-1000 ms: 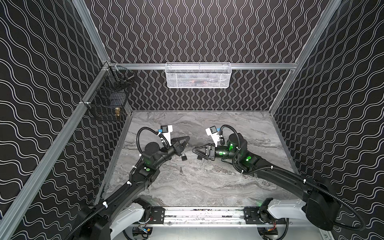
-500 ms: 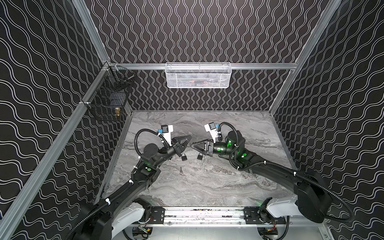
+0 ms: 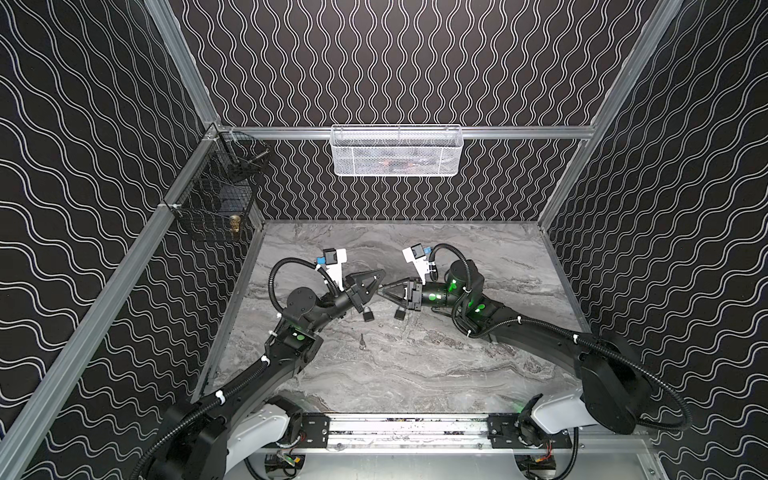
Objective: Unlock with the key
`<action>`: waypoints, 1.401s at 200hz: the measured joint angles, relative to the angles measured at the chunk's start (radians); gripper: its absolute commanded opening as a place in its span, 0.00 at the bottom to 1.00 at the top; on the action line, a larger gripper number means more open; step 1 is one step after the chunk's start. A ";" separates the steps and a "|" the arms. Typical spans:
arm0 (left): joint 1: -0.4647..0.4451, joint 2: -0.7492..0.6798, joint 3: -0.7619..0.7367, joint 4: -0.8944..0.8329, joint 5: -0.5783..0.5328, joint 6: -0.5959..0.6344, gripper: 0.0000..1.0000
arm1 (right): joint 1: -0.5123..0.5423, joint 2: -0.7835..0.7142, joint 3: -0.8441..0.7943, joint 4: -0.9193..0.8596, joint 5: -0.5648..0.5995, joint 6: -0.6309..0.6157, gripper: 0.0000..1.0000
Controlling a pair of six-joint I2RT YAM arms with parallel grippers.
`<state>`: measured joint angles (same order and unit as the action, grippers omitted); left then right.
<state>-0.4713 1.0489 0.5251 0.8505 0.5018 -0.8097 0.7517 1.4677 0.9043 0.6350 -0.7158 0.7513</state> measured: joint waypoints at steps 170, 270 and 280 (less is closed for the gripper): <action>0.001 0.016 0.020 0.038 0.033 -0.007 0.00 | 0.000 -0.008 -0.002 0.035 0.008 -0.009 0.11; 0.000 0.007 0.044 0.006 0.044 -0.021 0.00 | -0.001 -0.011 0.003 0.056 0.001 -0.020 0.00; 0.000 0.008 0.048 0.004 0.048 -0.021 0.00 | -0.001 -0.016 0.003 0.051 0.004 -0.030 0.00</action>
<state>-0.4713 1.0565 0.5735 0.8543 0.5495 -0.8307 0.7506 1.4513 0.9070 0.6865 -0.7116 0.7212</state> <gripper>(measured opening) 0.051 0.060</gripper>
